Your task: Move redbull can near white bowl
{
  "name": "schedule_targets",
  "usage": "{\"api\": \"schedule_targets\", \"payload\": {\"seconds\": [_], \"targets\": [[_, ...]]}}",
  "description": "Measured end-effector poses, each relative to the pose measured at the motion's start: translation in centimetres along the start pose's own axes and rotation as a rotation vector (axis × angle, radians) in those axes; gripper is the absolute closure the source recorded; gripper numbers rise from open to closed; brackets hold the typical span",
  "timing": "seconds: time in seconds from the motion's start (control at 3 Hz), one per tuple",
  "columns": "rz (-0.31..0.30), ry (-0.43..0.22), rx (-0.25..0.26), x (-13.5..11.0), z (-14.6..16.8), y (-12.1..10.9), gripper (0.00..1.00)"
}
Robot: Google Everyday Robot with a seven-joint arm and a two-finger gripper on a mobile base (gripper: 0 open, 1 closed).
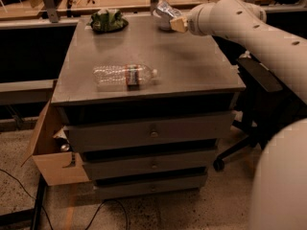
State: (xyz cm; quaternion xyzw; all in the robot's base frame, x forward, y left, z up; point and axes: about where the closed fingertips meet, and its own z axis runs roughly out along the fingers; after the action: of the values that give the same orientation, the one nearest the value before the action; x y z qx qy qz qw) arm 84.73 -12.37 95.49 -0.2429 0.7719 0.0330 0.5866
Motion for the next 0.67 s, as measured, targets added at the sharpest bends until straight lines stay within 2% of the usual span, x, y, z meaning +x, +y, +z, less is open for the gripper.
{"api": "schedule_targets", "payload": {"seconds": [0.33,0.67], "targets": [[0.061,0.059,0.060,1.5,2.5,-1.8,1.00],[0.103,0.115,0.099,3.6,4.4,-3.5,1.00]]}}
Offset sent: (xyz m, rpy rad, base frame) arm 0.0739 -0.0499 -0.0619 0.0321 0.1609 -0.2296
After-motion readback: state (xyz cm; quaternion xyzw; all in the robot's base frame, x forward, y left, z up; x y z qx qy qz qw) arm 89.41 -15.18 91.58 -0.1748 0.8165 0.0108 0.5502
